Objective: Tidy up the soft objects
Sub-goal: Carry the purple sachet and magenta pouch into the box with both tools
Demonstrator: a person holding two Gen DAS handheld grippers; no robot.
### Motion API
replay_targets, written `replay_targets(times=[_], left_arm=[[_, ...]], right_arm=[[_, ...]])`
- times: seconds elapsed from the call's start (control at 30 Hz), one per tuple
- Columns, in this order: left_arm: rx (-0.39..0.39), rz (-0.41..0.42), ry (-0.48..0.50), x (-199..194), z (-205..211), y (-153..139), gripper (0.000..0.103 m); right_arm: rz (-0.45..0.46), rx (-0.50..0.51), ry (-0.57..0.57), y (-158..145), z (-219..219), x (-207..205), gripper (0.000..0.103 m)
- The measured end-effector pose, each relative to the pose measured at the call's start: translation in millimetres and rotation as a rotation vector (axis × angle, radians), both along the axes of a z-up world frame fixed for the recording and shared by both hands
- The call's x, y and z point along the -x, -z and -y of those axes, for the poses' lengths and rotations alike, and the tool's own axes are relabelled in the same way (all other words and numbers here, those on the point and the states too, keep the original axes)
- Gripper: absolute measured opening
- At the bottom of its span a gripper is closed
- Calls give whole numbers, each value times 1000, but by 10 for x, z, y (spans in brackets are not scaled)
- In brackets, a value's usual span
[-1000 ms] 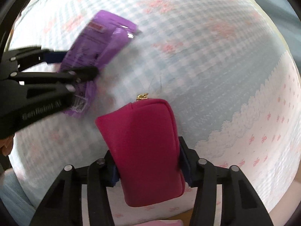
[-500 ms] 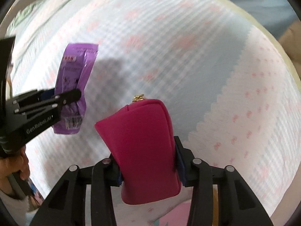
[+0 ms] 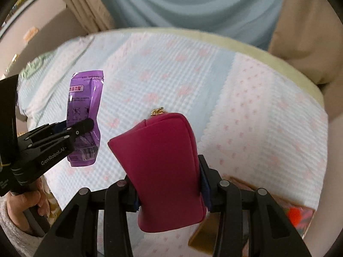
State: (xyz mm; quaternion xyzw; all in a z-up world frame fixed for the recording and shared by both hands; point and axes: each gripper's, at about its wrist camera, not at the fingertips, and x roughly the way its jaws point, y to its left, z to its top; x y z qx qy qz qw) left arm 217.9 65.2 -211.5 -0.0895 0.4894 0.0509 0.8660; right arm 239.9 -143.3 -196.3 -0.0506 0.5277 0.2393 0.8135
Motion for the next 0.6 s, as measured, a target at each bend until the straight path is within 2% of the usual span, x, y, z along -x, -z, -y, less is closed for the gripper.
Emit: replay_targets(times=[0.1,0.27,0.43,0.6], left_arm=[[-2,40,29,172,299,-265,26],[10,75,78,434,846,-498,26],[31,82,128,624,1448,-535,26],[49,47,188,645,2066,-344,26]], right_arm=[[24,-31,43,-162,221,183,40],[52,-55,110,-377,740,545,40],[66,-64,178,-473,1364,845,40],[52,-57,230,-401,1880,924,40]])
